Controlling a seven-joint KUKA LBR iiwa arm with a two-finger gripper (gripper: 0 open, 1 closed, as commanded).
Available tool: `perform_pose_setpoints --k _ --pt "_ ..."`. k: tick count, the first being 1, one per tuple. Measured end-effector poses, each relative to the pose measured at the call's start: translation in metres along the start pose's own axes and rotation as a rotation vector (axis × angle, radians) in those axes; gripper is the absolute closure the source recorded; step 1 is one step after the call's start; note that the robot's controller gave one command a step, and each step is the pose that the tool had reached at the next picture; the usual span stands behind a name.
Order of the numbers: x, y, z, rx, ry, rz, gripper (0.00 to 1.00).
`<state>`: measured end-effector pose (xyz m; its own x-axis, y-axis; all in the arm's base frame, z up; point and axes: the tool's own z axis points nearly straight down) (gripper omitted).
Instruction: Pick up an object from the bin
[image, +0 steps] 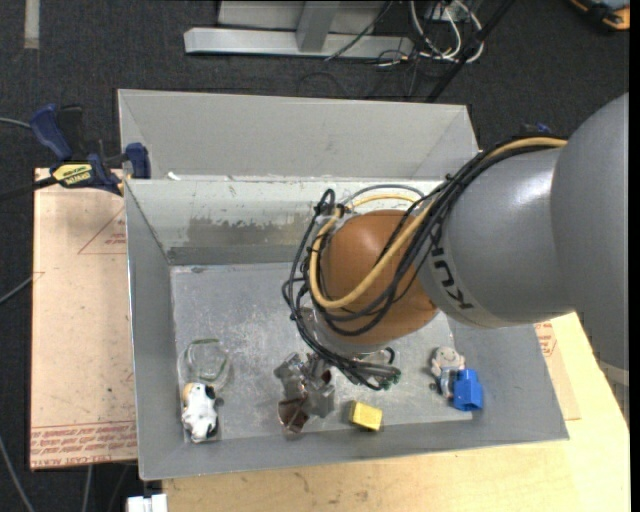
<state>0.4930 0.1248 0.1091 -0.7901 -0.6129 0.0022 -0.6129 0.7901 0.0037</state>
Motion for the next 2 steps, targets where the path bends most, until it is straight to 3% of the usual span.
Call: perform_pose_setpoints --k 1,2 --pt "0.014 -0.027 -0.051 0.001 -0.003 0.274 1.0" --pt "-0.003 -0.037 -0.117 0.002 -0.002 0.142 1.0"
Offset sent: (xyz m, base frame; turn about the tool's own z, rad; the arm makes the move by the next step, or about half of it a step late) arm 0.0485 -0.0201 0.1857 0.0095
